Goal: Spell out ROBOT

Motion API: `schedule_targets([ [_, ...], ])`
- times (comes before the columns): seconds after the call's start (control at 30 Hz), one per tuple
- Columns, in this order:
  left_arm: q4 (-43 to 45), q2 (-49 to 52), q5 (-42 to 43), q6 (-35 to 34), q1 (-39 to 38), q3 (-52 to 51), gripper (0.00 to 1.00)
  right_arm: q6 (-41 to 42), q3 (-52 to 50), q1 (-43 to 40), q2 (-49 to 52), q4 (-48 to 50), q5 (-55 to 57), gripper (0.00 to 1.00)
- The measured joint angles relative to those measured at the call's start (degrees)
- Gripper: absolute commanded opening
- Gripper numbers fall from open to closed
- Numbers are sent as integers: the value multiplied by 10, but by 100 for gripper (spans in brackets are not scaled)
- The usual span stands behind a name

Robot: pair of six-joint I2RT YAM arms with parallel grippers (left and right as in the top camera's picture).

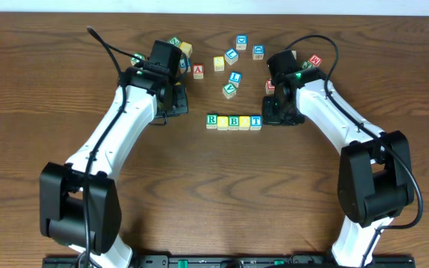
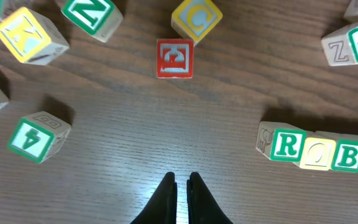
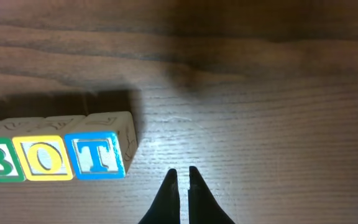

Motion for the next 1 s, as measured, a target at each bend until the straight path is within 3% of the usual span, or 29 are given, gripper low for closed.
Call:
schedule_targets([
  [1.0, 1, 27, 45, 0, -1, 0, 8, 0, -35, 0, 0, 56, -33, 3],
])
